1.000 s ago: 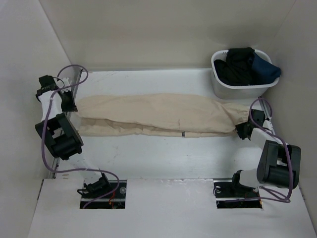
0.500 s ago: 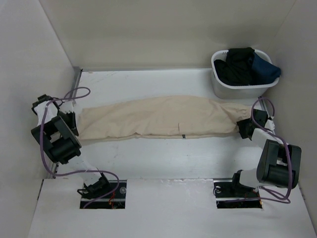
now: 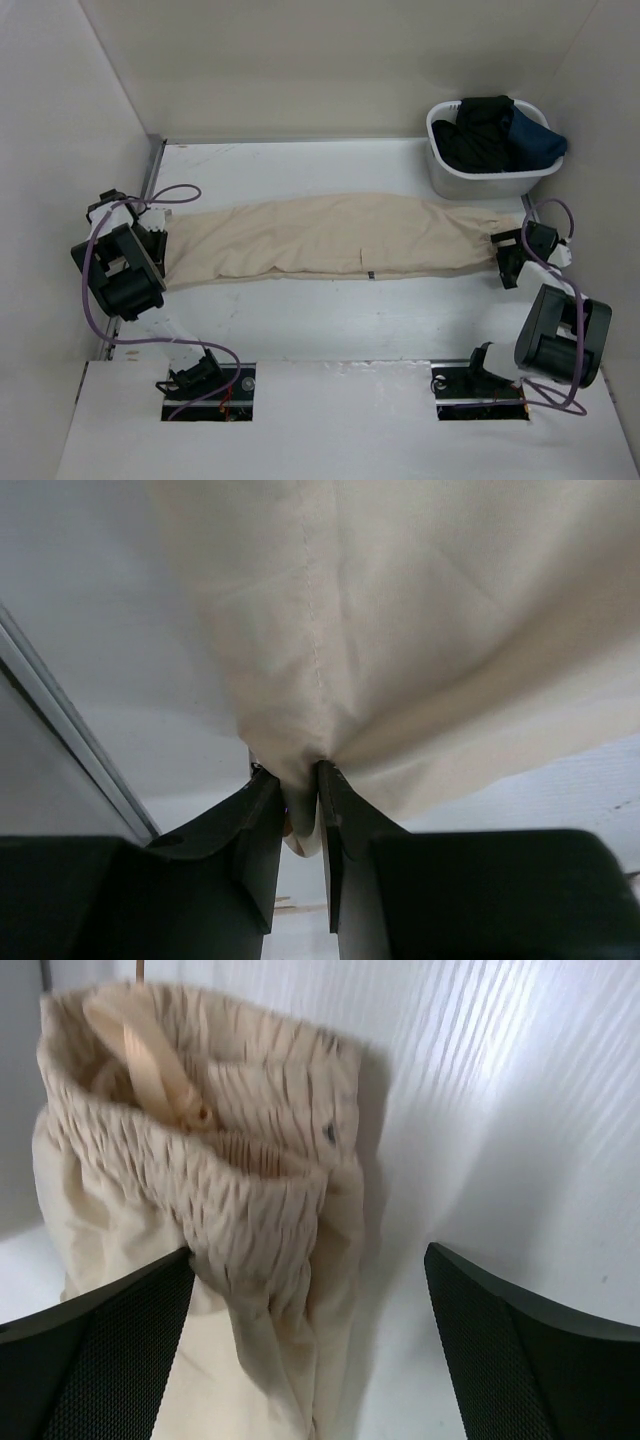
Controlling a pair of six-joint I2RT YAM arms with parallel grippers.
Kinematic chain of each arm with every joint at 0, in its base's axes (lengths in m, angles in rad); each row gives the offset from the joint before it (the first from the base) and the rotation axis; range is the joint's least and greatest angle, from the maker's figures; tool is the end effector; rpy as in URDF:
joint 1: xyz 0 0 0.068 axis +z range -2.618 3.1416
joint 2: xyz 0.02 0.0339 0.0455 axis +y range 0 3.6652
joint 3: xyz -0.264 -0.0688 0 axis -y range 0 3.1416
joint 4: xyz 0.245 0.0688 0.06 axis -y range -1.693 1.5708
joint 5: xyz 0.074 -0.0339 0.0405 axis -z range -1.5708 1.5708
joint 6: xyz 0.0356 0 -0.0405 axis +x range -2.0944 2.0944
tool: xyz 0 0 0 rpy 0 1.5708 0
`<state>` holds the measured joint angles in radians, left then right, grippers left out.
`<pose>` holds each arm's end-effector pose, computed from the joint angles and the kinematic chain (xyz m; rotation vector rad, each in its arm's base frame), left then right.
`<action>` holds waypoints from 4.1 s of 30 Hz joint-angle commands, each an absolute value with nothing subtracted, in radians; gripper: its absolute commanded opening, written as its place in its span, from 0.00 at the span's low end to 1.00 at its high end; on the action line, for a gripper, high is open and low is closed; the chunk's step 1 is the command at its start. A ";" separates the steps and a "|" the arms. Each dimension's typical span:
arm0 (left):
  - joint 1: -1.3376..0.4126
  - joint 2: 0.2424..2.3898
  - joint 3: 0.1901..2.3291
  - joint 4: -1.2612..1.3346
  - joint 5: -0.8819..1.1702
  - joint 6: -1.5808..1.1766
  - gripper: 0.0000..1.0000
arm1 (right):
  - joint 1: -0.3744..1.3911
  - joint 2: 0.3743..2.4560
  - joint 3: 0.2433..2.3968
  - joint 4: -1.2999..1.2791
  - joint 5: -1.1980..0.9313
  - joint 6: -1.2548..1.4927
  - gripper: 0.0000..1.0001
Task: Fold and stack the trousers
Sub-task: Fold the trousers
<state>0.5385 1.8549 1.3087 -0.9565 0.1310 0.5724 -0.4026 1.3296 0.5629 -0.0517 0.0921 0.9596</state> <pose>0.2959 0.1714 0.1819 0.0578 3.0121 -0.1138 0.2286 -0.1009 0.1632 1.5385 1.8292 0.1536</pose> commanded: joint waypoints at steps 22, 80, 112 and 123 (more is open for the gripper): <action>0.521 1.753 1.315 -0.930 0.107 0.649 0.30 | -0.530 1.349 0.713 -0.182 0.034 0.890 0.00; 0.257 1.967 1.420 -0.825 0.089 0.578 0.30 | 1.015 1.806 1.459 -0.256 0.128 0.190 0.54; 0.222 1.977 1.545 -0.738 0.325 0.477 0.47 | 0.146 1.225 0.394 0.141 -0.210 0.864 0.62; 0.237 1.993 1.542 -0.670 0.224 0.382 0.05 | -0.030 1.119 0.469 -0.015 -0.219 0.728 0.00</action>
<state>0.2241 2.0274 1.5116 -0.7280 0.2462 0.4263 0.0364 1.2156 0.3996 0.0555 -0.2504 0.8238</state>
